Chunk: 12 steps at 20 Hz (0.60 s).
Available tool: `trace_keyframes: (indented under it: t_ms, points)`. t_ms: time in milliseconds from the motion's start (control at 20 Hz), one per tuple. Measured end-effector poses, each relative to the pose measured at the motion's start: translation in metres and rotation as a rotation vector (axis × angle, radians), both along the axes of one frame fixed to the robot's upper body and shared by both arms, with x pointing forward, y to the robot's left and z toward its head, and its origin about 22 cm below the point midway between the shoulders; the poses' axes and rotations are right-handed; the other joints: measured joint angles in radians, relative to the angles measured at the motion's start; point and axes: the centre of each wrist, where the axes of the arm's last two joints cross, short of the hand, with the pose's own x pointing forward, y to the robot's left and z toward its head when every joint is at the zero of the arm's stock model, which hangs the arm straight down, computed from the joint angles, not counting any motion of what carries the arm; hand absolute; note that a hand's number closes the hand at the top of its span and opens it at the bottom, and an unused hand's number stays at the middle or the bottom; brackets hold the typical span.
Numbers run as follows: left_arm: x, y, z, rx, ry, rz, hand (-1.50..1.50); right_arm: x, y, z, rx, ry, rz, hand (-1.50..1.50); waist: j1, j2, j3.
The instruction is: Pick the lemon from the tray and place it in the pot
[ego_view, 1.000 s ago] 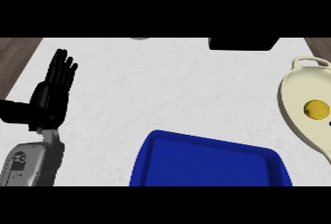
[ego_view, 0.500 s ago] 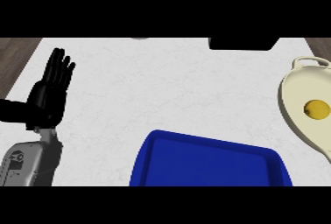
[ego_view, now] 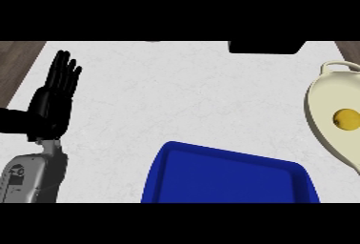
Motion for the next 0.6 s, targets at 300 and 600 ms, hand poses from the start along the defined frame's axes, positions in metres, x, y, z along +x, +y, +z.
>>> trace_keyframes:
  t_ms: [300,600]
  points:
    - [0.001,0.0,0.002,-0.005,-0.004,-0.002,0.0,-0.022,-0.014,0.006,0.019,-0.01,-0.05,-1.5,-0.002,0.003,0.003]
    - [-0.001,-0.001,-0.003,-0.009,-0.002,-0.003,0.0,-0.037,-0.024,0.015,0.018,-0.014,-0.078,-1.5,-0.002,0.006,0.006]
